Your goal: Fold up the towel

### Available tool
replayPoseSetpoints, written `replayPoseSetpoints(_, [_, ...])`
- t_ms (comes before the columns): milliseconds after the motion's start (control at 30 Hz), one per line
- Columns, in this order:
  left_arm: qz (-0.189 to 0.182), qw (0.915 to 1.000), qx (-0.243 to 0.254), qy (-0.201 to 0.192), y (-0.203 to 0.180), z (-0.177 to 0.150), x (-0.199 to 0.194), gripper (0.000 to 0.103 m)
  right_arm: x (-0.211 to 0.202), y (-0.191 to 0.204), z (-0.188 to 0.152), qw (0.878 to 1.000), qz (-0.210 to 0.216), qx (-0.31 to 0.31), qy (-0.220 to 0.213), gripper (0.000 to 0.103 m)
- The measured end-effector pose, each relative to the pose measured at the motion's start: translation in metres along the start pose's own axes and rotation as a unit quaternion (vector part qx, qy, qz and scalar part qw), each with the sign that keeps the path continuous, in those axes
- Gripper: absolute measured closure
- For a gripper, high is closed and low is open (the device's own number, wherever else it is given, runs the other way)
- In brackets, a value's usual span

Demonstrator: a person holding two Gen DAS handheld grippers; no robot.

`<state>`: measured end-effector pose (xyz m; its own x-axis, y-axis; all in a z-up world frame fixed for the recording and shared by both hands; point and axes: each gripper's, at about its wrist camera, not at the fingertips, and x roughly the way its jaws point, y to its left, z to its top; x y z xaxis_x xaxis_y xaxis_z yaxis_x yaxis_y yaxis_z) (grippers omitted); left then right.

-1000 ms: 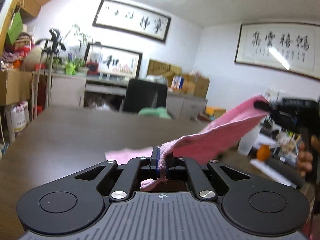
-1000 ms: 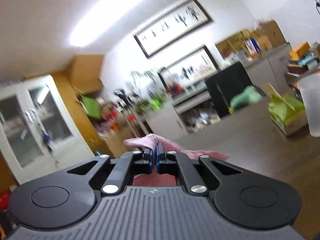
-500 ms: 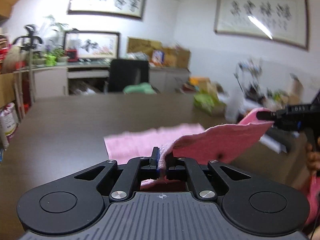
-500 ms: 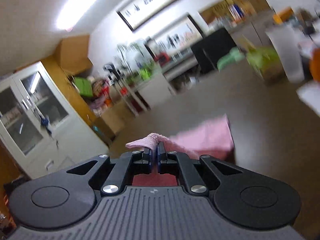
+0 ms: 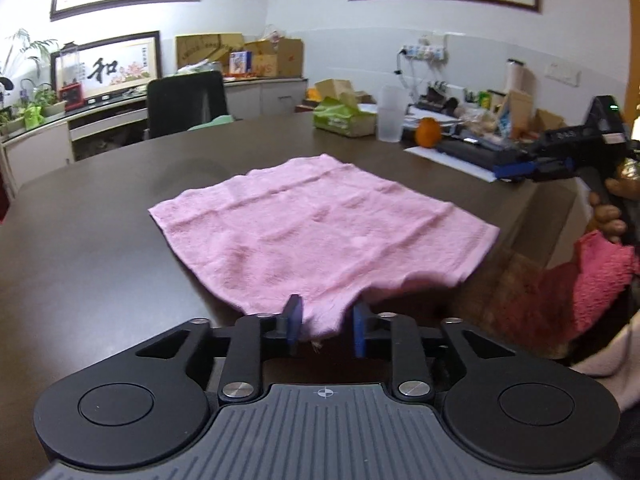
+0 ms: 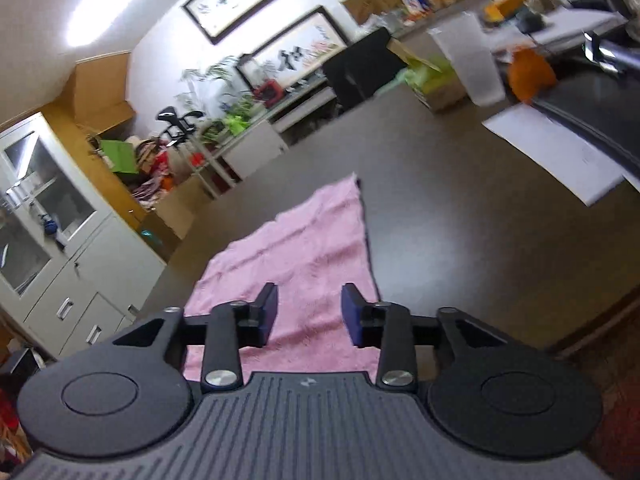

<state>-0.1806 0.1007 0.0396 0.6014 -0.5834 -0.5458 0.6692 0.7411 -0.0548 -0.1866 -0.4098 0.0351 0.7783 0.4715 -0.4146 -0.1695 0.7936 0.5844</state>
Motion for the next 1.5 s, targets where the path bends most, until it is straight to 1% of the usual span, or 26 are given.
replayPoseSetpoints(33, [0.006,1.0000,-0.003,-0.003,0.001,0.001,-0.002,0.042,0.007,0.004,0.001,1.000,0.008,-0.007,0.007,0.051])
replayPoseSetpoints(67, [0.015,0.9998,-0.007,-0.007,0.003,0.002,-0.005,0.033,0.017,0.009,0.002,0.999,0.020,-0.016,0.019,0.051])
replayPoseSetpoints(133, [0.031,0.9993,-0.015,-0.015,0.006,0.004,-0.010,0.033,0.035,0.014,0.007,0.999,0.030,-0.024,0.037,0.051])
replayPoseSetpoints(233, [0.038,0.9980,-0.040,-0.032,0.018,0.019,-0.010,0.033,0.066,0.022,0.017,0.997,0.036,-0.029,0.062,0.051])
replayPoseSetpoints(300, [0.041,0.9970,-0.059,-0.031,0.027,0.029,-0.003,0.033,0.088,0.029,0.030,0.996,0.033,-0.038,0.077,0.050])
replayPoseSetpoints(367, [0.044,0.9961,-0.074,-0.016,0.036,0.042,0.017,0.034,0.107,0.035,0.041,0.994,0.030,-0.048,0.091,0.044])
replayPoseSetpoints(400, [0.043,0.9960,-0.078,-0.006,0.038,0.048,0.030,0.035,0.118,0.039,0.046,0.993,0.028,-0.054,0.099,0.038])
replayPoseSetpoints(467, [0.038,0.9958,-0.082,0.016,0.041,0.059,0.057,0.036,0.142,0.045,0.057,0.991,0.014,-0.068,0.118,0.034])
replayPoseSetpoints(533, [0.030,0.9963,-0.071,0.036,0.040,0.069,0.085,0.037,0.162,0.046,0.063,0.988,0.001,-0.077,0.133,0.034])
replayPoseSetpoints(700, [0.027,0.9964,-0.055,0.060,0.041,0.082,0.130,0.038,0.204,0.040,0.080,0.982,-0.032,-0.085,0.165,0.033])
replayPoseSetpoints(800, [0.042,0.9950,-0.047,0.077,0.047,0.085,0.152,0.038,0.226,0.036,0.086,0.978,-0.045,-0.093,0.183,0.032])
replayPoseSetpoints(867, [0.048,0.9932,-0.055,0.091,0.055,0.083,0.162,0.038,0.241,0.034,0.087,0.972,-0.068,-0.107,0.200,0.031])
replayPoseSetpoints(1000, [0.058,0.9927,-0.057,0.089,0.068,0.083,0.169,0.038,0.250,0.038,0.089,0.967,-0.072,-0.129,0.206,0.026])
replayPoseSetpoints(1067, [0.058,0.9923,-0.065,0.087,0.078,0.087,0.175,0.037,0.258,0.042,0.091,0.963,-0.082,-0.146,0.212,0.022])
replayPoseSetpoints(1167, [0.058,0.9918,-0.078,0.083,0.095,0.094,0.186,0.038,0.272,0.046,0.095,0.957,-0.099,-0.164,0.217,0.014])
replayPoseSetpoints(1233, [0.053,0.9915,-0.088,0.080,0.107,0.098,0.192,0.037,0.279,0.048,0.096,0.955,-0.103,-0.171,0.219,0.006])
replayPoseSetpoints(1300, [0.054,0.9909,-0.095,0.079,0.124,0.106,0.203,0.037,0.288,0.049,0.098,0.953,-0.109,-0.177,0.219,0.004])
replayPoseSetpoints(1367, [0.063,0.9905,-0.093,0.079,0.138,0.115,0.215,0.038,0.299,0.050,0.103,0.952,-0.116,-0.184,0.215,0.003])
replayPoseSetpoints(1500, [0.082,0.9895,-0.088,0.080,0.161,0.130,0.238,0.038,0.329,0.051,0.119,0.953,-0.122,-0.183,0.207,0.000])
